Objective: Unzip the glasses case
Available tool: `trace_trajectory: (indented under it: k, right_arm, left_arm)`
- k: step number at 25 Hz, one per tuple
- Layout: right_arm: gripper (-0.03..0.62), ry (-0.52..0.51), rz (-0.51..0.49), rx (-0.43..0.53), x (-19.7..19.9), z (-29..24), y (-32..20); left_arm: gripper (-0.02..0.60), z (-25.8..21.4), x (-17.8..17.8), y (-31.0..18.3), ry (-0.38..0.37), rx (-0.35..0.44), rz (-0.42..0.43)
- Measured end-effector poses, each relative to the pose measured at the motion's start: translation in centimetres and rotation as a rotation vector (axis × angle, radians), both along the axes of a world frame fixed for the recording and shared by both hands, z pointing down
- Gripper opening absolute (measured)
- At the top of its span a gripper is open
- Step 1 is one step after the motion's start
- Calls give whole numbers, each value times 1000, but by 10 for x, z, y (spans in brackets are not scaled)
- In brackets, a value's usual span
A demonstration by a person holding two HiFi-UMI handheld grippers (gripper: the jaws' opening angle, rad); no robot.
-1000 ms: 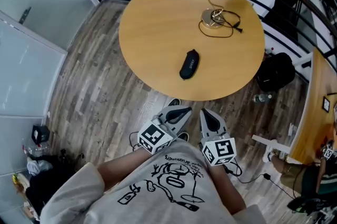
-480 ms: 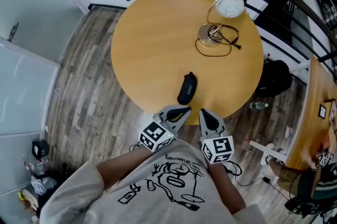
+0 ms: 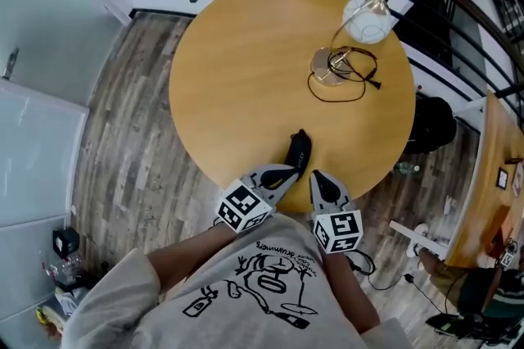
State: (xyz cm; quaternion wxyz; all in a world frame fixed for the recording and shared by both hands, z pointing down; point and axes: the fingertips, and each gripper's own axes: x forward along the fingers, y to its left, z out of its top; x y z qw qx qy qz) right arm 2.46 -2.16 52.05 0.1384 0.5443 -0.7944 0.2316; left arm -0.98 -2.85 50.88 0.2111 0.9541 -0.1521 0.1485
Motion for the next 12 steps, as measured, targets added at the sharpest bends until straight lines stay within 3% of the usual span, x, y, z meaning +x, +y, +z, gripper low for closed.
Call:
trace_trajectory:
  k: [7,12]
  right_arm:
    - [24,-6,0,-61,13,14,0]
    - [25,-44,-75,-129,15,31,10]
  left_arm:
    - [6,6,9,0,-32,-16,12]
    - [6,18,20,3,-84,-39,11]
